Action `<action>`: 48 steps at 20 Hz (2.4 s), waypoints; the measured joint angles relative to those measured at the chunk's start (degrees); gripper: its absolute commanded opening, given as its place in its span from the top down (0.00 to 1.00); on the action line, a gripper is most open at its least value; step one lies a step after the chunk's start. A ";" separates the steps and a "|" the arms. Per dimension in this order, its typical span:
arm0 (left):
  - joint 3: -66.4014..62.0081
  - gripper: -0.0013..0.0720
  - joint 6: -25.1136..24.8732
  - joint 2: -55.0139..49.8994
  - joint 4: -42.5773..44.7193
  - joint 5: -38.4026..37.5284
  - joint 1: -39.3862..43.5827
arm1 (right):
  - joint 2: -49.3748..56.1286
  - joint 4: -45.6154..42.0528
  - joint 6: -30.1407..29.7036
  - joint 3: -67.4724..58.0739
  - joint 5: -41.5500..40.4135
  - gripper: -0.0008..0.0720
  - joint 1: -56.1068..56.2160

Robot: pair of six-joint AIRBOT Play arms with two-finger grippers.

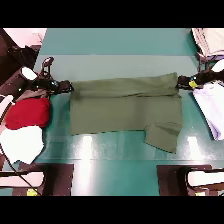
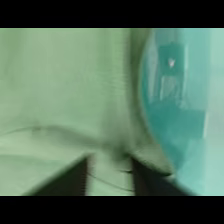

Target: Fold the shirts.

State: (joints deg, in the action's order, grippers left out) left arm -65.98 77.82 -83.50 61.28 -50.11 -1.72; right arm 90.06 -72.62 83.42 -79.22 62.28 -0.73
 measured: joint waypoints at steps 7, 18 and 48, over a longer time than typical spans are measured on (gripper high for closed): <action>-0.83 0.16 0.85 5.31 -0.04 -11.76 -4.70 | -7.72 4.57 -2.40 2.67 10.21 0.57 -4.04; 30.23 0.16 -3.32 20.37 -3.78 -19.06 -7.06 | -24.87 10.38 -7.85 20.94 17.53 0.57 -11.74; 26.36 0.95 -5.62 21.24 -12.00 -12.48 0.04 | -26.51 6.01 -10.78 43.45 13.97 0.69 -13.62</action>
State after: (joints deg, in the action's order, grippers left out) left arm -39.62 72.20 -62.26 49.28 -62.59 -1.67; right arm 63.55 -66.61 72.64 -35.77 76.25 -14.35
